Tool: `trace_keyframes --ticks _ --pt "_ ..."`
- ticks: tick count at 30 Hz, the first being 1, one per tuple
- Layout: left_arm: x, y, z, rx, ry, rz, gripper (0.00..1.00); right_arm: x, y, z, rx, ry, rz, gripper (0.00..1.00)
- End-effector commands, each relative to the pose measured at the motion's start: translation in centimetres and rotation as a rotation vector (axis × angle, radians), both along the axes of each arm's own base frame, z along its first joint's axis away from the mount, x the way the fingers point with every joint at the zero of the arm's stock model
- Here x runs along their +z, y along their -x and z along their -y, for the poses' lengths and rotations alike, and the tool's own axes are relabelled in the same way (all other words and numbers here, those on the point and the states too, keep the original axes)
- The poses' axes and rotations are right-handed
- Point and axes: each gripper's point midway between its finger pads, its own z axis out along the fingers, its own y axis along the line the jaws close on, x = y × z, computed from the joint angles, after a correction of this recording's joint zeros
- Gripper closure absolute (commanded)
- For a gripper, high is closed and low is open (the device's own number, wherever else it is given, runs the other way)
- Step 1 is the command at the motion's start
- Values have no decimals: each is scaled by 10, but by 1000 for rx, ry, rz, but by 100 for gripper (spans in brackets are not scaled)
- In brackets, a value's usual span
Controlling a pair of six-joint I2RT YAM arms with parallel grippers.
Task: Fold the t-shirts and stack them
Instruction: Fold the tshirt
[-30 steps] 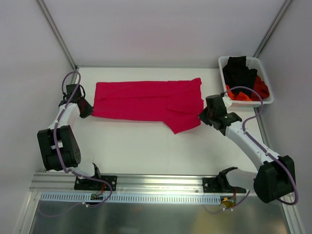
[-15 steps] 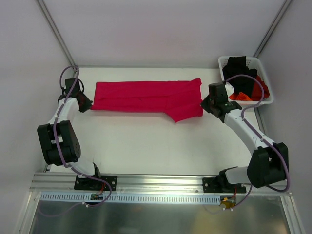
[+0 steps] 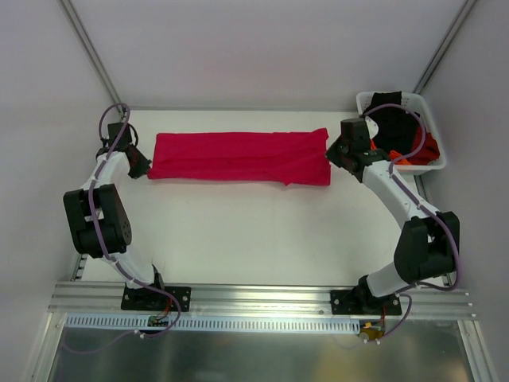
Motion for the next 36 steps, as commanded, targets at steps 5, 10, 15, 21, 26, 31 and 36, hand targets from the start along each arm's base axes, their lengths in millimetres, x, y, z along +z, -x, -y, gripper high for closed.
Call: trace_keyframes --ticks 5,10,15,21,26,31,36 --pt "17 -18 -20 33 -60 31 100 24 -27 8 10 38 73 99" --pt "18 -23 -25 29 -81 29 100 27 -39 10 18 52 81 100" --pt "18 -32 -23 32 -57 38 100 28 -49 11 18 42 82 100" --pt "18 -42 -25 33 -58 44 100 26 -60 11 26 45 79 100" --pt "18 -47 -25 27 -53 47 100 28 -68 10 42 60 88 100" --pt "18 -52 -26 26 -60 49 100 28 -78 12 42 67 92 100" --pt "15 -56 -28 31 -66 44 100 27 -88 11 56 70 91 100"
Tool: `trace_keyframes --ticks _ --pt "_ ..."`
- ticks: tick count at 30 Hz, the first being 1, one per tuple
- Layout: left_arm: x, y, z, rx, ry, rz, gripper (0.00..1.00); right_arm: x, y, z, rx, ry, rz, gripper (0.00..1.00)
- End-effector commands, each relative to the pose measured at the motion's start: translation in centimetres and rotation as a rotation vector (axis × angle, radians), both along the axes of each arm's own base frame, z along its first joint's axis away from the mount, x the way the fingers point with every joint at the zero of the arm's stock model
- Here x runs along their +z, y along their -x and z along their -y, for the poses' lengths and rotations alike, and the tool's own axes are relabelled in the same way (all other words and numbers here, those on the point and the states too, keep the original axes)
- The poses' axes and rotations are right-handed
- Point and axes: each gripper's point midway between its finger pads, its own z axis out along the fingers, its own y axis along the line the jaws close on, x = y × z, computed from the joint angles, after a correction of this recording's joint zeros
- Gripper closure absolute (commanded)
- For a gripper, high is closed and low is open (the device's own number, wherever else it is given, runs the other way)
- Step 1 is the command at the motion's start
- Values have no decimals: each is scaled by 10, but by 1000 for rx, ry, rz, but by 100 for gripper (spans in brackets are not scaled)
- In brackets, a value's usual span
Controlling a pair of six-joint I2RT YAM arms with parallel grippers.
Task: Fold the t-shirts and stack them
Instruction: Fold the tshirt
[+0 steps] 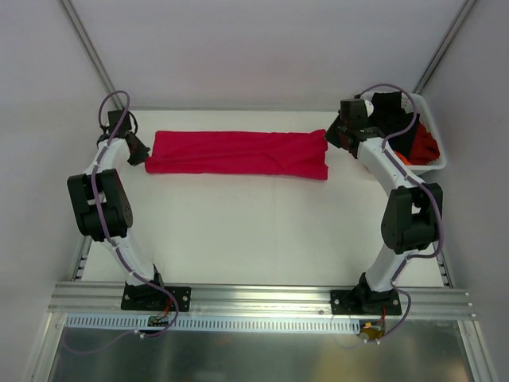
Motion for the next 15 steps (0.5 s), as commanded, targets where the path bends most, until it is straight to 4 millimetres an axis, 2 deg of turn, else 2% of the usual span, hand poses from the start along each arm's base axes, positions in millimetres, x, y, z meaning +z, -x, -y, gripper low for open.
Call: trace_keyframes --ticks 1,7,15 --pt "8 -9 -13 26 -38 14 100 19 -21 7 -3 14 66 100" --pt "7 -20 -8 16 -38 19 100 14 -29 16 -19 21 58 100" --pt "2 -40 0 3 -55 19 100 -6 -41 16 1 19 24 100"
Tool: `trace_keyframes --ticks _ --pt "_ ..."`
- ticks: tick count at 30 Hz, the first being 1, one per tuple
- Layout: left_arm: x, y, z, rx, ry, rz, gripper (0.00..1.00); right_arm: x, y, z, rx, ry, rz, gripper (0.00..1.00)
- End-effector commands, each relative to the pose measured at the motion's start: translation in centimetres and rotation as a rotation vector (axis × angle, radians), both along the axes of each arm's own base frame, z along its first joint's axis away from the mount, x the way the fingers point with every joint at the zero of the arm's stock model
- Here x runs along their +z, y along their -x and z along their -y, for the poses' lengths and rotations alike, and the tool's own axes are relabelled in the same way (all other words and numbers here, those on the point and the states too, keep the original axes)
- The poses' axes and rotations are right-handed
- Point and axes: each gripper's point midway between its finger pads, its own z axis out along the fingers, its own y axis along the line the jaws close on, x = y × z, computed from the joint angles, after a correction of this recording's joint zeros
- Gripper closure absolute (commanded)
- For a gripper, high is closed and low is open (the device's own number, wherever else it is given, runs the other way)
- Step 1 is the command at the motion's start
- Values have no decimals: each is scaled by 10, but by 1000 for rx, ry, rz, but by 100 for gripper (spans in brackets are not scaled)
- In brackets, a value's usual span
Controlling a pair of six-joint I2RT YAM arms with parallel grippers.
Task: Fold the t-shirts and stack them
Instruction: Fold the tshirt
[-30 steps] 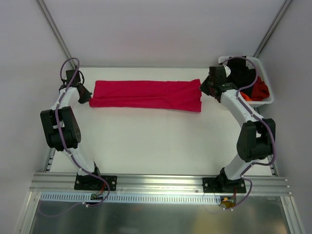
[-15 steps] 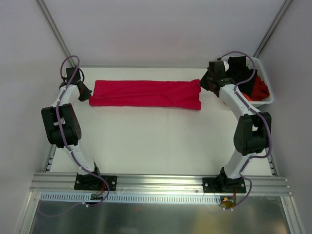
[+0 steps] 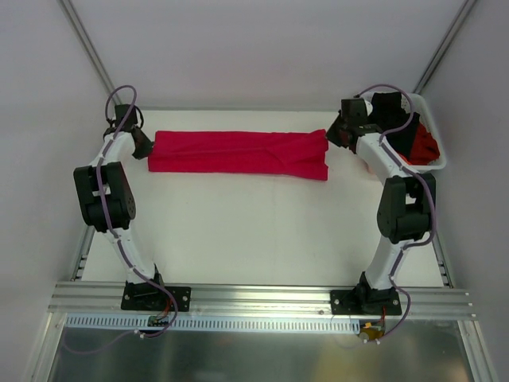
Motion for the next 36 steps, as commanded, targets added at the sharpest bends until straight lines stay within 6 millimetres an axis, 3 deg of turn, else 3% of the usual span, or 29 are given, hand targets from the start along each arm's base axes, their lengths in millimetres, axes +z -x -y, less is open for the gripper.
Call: trace_keyframes --ticks 1,12,22,27,32,33,34,35,36 --pt "4 -12 -7 33 -45 11 100 21 -22 7 -2 9 72 100" --pt "-5 -24 -20 67 -84 -3 100 9 -56 6 35 8 70 100" --pt "-20 -40 -17 54 -63 -11 100 -14 -71 4 75 30 45 99" --pt "-25 -48 -16 63 -50 -7 100 -11 -86 3 91 29 74 100" --pt "-29 -54 -12 46 -42 -8 100 -26 -96 2 103 18 59 99" --pt "-28 -55 -9 33 -35 -4 96 -22 -97 -7 152 -24 66 91" --pt "-26 -56 -9 20 -39 0 87 -22 -98 -8 170 -37 67 74" --pt "-18 -58 -7 13 -41 14 59 -18 -100 -7 188 -55 76 48" --pt "-11 -59 -8 -1 -49 26 51 -7 -101 -13 228 -80 107 41"
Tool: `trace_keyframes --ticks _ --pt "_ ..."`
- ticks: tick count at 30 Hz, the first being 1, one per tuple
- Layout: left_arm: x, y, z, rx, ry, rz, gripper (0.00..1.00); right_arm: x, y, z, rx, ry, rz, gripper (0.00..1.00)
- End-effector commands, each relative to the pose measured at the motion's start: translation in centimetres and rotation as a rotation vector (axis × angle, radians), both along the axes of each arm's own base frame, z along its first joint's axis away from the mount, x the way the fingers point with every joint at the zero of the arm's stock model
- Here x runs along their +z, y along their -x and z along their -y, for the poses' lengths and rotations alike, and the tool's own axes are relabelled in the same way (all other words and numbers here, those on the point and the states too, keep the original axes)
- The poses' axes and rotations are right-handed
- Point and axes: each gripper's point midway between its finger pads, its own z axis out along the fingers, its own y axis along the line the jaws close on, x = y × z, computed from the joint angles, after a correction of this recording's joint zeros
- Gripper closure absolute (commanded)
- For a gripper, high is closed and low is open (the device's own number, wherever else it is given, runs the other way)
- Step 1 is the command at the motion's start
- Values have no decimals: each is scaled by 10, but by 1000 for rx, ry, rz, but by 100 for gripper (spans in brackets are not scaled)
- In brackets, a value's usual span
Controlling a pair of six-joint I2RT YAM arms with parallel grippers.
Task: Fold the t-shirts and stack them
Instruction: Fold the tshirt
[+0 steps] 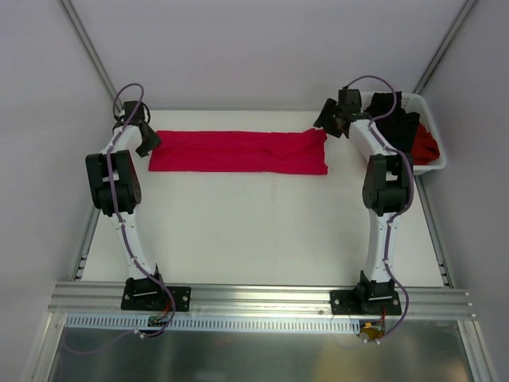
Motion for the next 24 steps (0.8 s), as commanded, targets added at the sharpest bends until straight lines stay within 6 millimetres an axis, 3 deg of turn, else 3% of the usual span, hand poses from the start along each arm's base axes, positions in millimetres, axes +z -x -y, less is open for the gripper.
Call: trace_keyframes --ticks 1,2,3,7,10,13,14,15,17,18,19,21,23,24 --pt "35 -15 -3 -30 -39 74 44 44 -17 -1 97 -61 124 33" --pt "52 -19 -5 -34 -52 108 38 56 -18 -2 117 -63 158 22" --pt "60 -21 -5 -47 -60 122 32 75 -17 -6 151 -79 198 17" --pt "97 -28 -3 -81 -92 191 20 124 -13 -15 204 -103 299 12" --pt "118 -27 5 -116 -112 225 15 145 -4 -18 218 -119 318 11" --pt "132 -22 16 -178 -141 239 12 143 10 -21 209 -135 285 11" --pt "136 -18 21 -201 -146 243 12 153 19 -25 214 -141 296 10" --pt "138 -18 33 -261 -118 254 12 138 29 -27 214 -145 255 10" --pt "138 -9 49 -350 -109 250 14 129 44 -33 194 -145 221 12" --pt "137 -6 60 -397 -75 255 14 134 54 -37 196 -143 226 13" --pt "135 -2 65 -415 -63 251 14 112 64 -36 163 -139 180 13" --pt "129 6 76 -437 -14 244 18 100 78 -46 143 -142 154 20" --pt "117 11 90 -439 68 227 21 74 87 -52 99 -162 99 26" --pt "111 10 94 -439 89 218 28 63 89 -53 85 -170 74 32"
